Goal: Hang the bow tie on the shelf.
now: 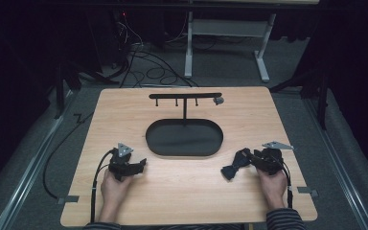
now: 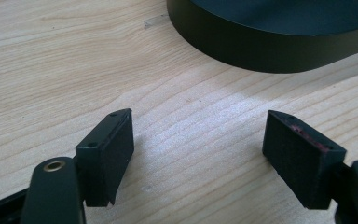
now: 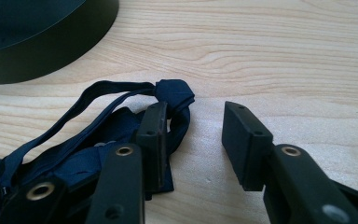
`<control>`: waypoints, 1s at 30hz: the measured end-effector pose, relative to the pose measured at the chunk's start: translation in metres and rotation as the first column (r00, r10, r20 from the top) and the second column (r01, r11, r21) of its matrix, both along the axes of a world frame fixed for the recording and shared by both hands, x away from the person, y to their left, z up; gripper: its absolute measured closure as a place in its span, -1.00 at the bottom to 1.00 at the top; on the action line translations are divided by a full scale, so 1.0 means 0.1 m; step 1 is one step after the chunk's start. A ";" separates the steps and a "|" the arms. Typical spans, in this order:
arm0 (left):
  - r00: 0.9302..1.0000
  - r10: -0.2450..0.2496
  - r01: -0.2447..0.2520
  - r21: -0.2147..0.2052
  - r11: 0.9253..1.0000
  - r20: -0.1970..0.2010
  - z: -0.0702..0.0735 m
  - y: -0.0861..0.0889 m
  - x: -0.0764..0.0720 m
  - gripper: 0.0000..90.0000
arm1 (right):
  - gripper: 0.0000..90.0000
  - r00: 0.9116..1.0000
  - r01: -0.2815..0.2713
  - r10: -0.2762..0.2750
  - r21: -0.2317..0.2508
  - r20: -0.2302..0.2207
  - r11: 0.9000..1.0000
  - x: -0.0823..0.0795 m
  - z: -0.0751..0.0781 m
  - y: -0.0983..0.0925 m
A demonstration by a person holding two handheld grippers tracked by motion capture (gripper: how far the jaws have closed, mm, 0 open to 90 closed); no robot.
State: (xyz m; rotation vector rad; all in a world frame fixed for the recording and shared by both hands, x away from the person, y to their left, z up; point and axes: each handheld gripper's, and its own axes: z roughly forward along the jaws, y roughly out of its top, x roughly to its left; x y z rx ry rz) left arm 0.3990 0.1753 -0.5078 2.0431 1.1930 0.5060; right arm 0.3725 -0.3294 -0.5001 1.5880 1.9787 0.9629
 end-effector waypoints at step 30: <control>1.000 0.000 0.000 0.000 1.000 0.000 0.00 0.00 0.00 -0.44 | 0.96 0.996 -0.064 0.065 -0.028 0.054 0.998 -0.12 0.12 0.04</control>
